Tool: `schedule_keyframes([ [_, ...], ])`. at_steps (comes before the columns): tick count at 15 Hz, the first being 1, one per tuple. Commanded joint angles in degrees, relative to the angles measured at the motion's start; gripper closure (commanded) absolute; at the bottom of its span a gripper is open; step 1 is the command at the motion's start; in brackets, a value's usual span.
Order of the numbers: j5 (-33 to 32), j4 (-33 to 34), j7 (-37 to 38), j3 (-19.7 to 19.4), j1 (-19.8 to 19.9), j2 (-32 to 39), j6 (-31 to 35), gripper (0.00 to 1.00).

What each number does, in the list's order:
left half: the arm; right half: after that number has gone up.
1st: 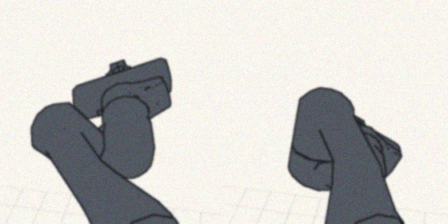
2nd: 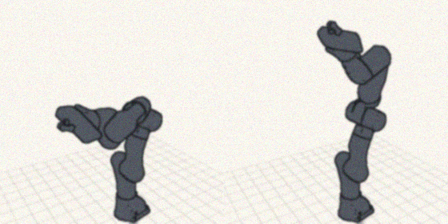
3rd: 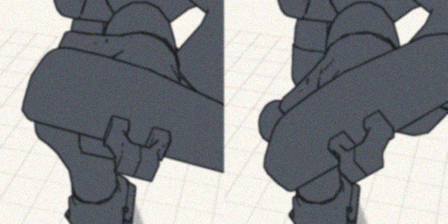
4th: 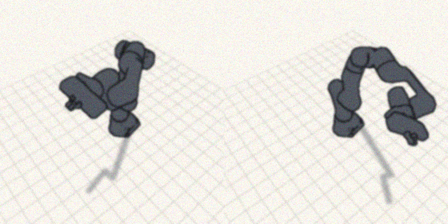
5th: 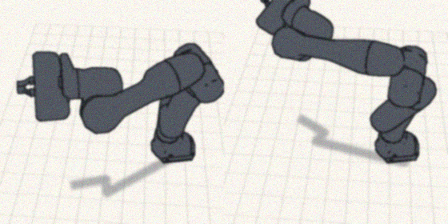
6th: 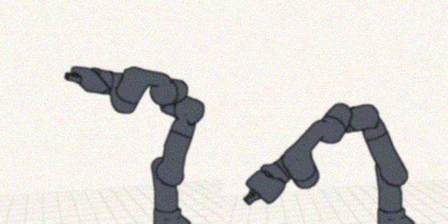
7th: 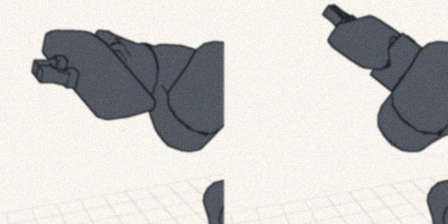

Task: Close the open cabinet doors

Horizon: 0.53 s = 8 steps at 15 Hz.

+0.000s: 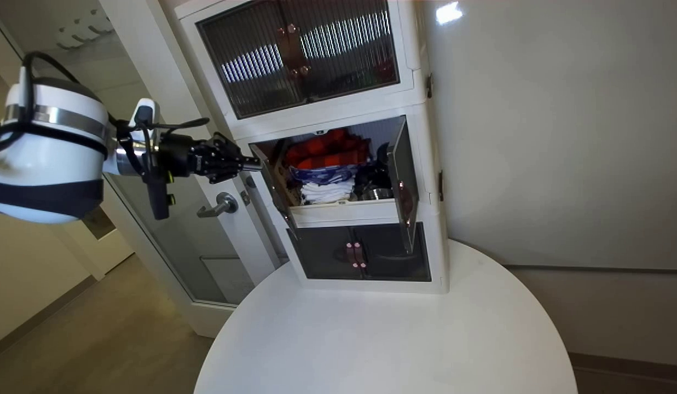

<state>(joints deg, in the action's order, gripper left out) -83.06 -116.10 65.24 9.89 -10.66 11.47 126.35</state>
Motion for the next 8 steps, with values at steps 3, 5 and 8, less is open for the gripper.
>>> schedule_keyframes([
  [3,-4.28,4.07,3.07,-1.33,0.6,4.99,0.4,1.0],
  [5,-4.72,5.31,3.28,-1.6,0.83,6.62,0.39,1.0],
  [8,-4.72,7.82,3.14,-1.96,1.22,8.92,0.52,1.0],
])
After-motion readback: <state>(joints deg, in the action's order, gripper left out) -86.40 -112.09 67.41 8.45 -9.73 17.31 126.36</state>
